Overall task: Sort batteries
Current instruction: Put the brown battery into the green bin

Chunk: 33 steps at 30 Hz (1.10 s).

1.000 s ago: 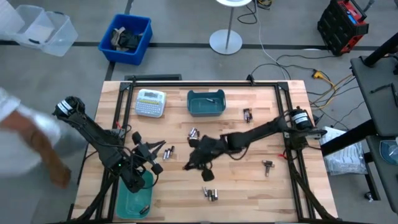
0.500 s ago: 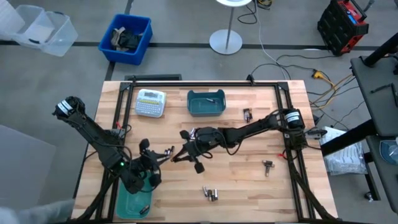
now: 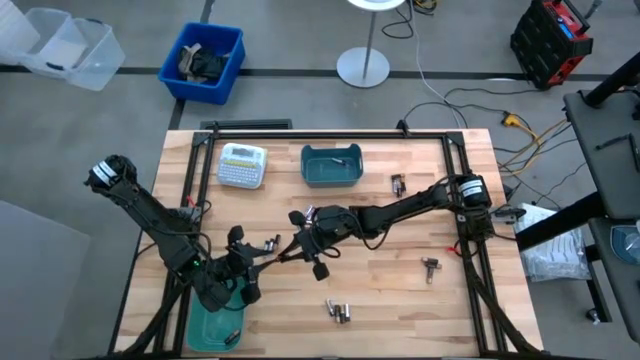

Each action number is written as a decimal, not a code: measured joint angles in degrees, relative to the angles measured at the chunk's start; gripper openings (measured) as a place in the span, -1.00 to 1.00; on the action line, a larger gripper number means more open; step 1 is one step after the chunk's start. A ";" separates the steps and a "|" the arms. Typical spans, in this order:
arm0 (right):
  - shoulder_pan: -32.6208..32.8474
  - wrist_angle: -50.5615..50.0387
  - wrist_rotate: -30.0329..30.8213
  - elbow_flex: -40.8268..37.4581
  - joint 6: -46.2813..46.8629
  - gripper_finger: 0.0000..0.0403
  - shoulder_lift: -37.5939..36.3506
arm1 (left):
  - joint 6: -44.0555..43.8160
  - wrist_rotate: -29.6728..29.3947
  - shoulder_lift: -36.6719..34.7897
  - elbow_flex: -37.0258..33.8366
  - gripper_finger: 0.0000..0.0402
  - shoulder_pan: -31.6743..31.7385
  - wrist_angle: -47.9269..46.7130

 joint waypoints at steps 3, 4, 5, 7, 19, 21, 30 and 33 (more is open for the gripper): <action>-0.13 -0.09 0.60 -0.03 -0.32 -0.83 0.05 | -0.10 0.08 -0.03 0.05 -0.58 0.00 0.30; -0.13 -0.12 0.83 -0.03 -0.43 -0.83 0.05 | -0.10 -0.11 -0.03 0.05 -0.58 0.04 0.40; -0.12 -0.08 1.03 -0.03 -0.57 -0.83 0.05 | -0.08 -0.03 -0.03 0.05 -0.58 0.04 0.77; -0.04 -0.05 1.18 -0.03 -0.61 -0.83 0.05 | -0.13 0.38 -0.03 0.05 -0.58 0.06 1.15; -0.09 0.21 1.54 -0.03 -0.99 -0.83 0.05 | -0.66 -2.38 -0.03 0.05 -0.58 0.97 1.11; -0.11 0.40 1.53 -0.04 -0.89 -0.83 0.05 | -0.66 -2.38 -0.03 0.05 -0.58 1.26 1.11; -0.09 0.37 2.53 -0.05 -1.03 -0.83 0.05 | -0.16 -4.02 -0.03 -0.08 -0.58 1.68 1.09; -0.09 0.29 2.62 -0.05 -1.01 -0.83 0.05 | -0.14 -4.00 -0.03 -0.54 -0.58 1.70 1.13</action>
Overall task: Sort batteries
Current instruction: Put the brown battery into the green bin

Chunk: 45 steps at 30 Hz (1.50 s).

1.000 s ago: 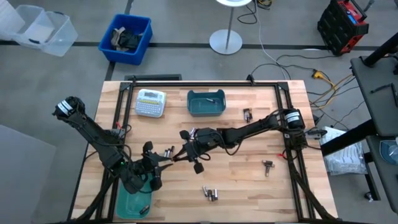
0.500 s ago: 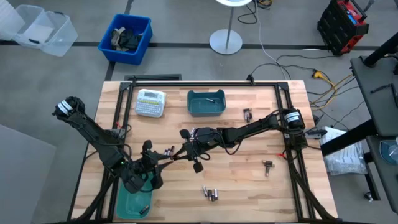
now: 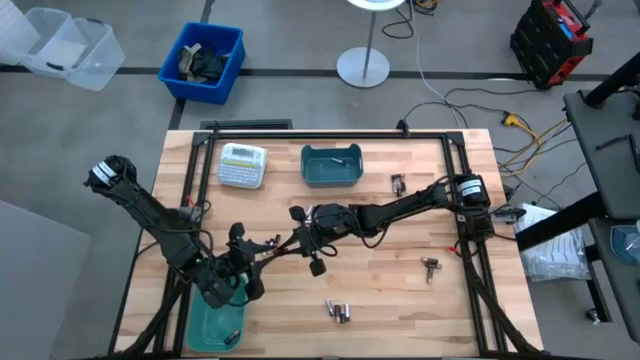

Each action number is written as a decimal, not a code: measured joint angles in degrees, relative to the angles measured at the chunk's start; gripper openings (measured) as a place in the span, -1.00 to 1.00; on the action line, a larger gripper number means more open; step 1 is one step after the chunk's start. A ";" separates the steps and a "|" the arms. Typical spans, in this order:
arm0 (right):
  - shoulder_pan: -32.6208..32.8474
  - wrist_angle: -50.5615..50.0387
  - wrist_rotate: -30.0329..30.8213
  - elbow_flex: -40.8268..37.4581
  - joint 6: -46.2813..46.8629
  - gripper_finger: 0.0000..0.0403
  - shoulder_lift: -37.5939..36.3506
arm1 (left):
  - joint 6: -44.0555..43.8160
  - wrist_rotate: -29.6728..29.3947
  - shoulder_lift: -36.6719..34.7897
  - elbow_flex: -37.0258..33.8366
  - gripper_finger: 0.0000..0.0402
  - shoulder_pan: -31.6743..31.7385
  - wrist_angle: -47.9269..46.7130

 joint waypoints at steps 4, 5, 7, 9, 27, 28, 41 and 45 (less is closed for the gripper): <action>0.00 -0.01 0.15 0.00 0.07 -0.83 0.00 | -0.11 0.02 0.00 -0.53 -0.58 0.00 0.04; 0.00 0.01 0.15 0.00 0.09 -0.83 0.00 | -0.13 0.00 0.00 -0.59 -0.58 0.00 0.02; 0.00 0.03 0.15 0.00 0.09 -0.83 0.00 | -0.09 0.02 0.00 -0.61 -0.59 0.00 0.04; 0.00 0.08 0.15 0.00 0.15 -0.83 0.00 | 0.11 0.03 0.00 -0.61 -0.61 0.02 0.02; 0.00 -0.39 -0.08 -0.05 0.63 -0.59 0.00 | 0.10 0.00 0.00 -0.52 -0.94 -0.21 0.22; 0.05 -0.56 -0.12 -0.04 0.63 -0.54 0.00 | 0.34 0.02 0.00 -0.38 -0.94 -0.21 0.08; -1.36 -15.03 -0.15 -0.04 2.54 -0.19 -3.48 | -22.04 18.50 0.25 16.70 -0.97 -5.85 -34.62; -2.86 -20.15 -0.12 -0.02 1.15 -0.15 -4.62 | -34.54 25.51 1.14 23.80 -0.97 -9.09 -46.36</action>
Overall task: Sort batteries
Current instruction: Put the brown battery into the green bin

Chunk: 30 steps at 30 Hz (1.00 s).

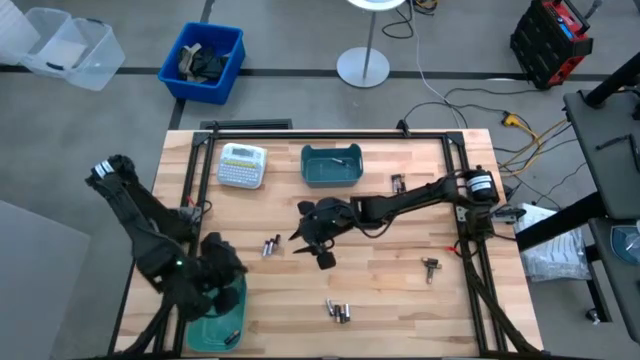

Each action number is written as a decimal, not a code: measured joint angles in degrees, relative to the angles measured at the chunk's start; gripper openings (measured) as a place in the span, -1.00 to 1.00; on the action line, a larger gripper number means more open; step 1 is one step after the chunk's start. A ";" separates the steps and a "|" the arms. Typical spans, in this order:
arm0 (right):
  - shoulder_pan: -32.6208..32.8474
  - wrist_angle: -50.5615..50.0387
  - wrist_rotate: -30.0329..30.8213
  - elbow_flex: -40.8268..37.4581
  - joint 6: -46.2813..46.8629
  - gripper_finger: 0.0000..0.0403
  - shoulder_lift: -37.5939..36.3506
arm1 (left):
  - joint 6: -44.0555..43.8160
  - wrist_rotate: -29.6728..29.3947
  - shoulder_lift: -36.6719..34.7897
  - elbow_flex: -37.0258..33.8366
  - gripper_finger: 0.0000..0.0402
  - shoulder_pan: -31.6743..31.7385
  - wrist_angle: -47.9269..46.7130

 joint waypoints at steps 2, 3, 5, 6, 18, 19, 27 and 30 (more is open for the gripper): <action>-0.96 -2.33 -0.02 0.00 -0.01 -0.14 -0.29 | -2.82 1.41 0.88 2.38 -0.98 -1.19 -0.76; -1.50 -3.72 -0.02 0.00 0.22 -0.14 -0.42 | -3.35 1.30 1.43 3.24 -0.98 -1.68 -0.86; -2.45 -6.49 -0.02 0.02 0.38 -0.16 -0.47 | -3.45 -0.41 2.89 4.80 -0.99 -2.24 -0.99; -2.89 -8.21 0.00 0.00 0.41 -0.17 -0.47 | -3.10 -0.97 3.75 5.40 -0.99 -2.34 -1.07; -7.58 -26.72 10.94 -0.74 4.43 -0.33 -0.91 | -2.58 -1.02 10.53 4.92 -1.00 -2.32 -4.56; -8.26 -27.03 12.36 -0.93 3.92 -0.34 -0.91 | -2.63 -1.03 10.64 4.92 -1.00 -2.32 -4.62; -14.71 -27.38 11.78 -1.35 -1.35 -0.34 -0.76 | -2.68 -1.04 10.99 4.88 -1.00 -2.32 -4.75; -16.85 -25.76 8.11 -1.97 -2.03 -0.34 -0.67 | -2.27 -1.15 11.07 4.88 -1.00 -2.32 -4.88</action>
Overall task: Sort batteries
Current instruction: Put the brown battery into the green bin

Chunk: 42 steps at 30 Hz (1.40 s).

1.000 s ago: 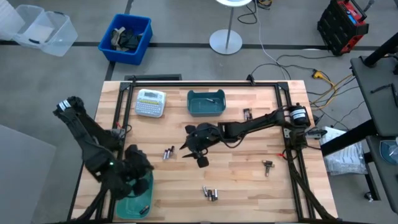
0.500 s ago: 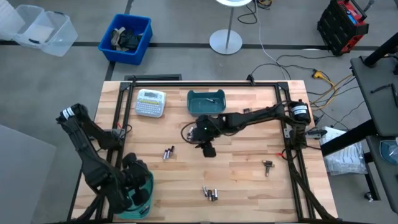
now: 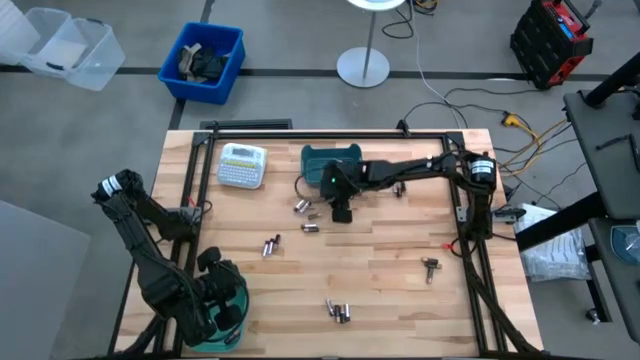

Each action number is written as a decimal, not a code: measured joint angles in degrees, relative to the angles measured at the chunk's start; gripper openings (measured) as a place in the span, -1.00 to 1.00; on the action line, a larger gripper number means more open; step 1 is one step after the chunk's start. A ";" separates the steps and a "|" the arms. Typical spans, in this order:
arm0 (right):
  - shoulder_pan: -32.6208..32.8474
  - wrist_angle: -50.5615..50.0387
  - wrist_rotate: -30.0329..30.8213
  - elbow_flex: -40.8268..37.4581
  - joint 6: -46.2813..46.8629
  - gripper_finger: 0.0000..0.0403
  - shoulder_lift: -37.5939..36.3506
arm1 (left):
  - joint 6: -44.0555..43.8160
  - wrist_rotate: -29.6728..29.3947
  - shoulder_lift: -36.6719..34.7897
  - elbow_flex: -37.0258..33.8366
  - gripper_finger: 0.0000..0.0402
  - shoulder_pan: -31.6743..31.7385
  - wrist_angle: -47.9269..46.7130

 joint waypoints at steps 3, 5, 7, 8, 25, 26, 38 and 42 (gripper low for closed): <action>-0.17 9.01 -3.98 -0.17 -0.40 -0.34 1.14 | 2.33 -2.44 0.00 -0.02 -1.00 0.00 -0.82; 0.27 14.79 -4.28 -0.08 -1.09 -0.34 2.21 | 3.92 -4.24 -0.02 -0.02 -1.00 0.04 -1.11; 0.61 19.99 -4.40 1.20 -1.15 -0.34 3.57 | 4.39 -5.51 -0.09 -0.02 -1.00 0.04 -1.72; 0.79 21.12 -4.30 2.21 -1.12 -0.34 4.41 | 4.33 -6.16 -0.15 -0.02 -1.00 0.06 -1.91; 2.13 7.55 4.13 30.04 6.26 -0.93 26.00 | 0.88 -9.41 -0.20 -0.04 -1.00 0.04 -8.89; 2.01 6.01 4.13 31.81 6.44 -0.93 26.74 | 0.88 -9.41 -0.20 -0.04 -1.00 0.04 -8.91; 4.34 -11.10 1.11 31.96 0.91 -0.94 17.75 | 0.47 -12.89 -0.20 -1.73 -1.00 0.04 -8.07; 5.58 -10.36 0.00 23.93 0.90 -0.94 9.70 | 0.25 -13.25 -0.20 -3.82 -1.00 0.07 -5.17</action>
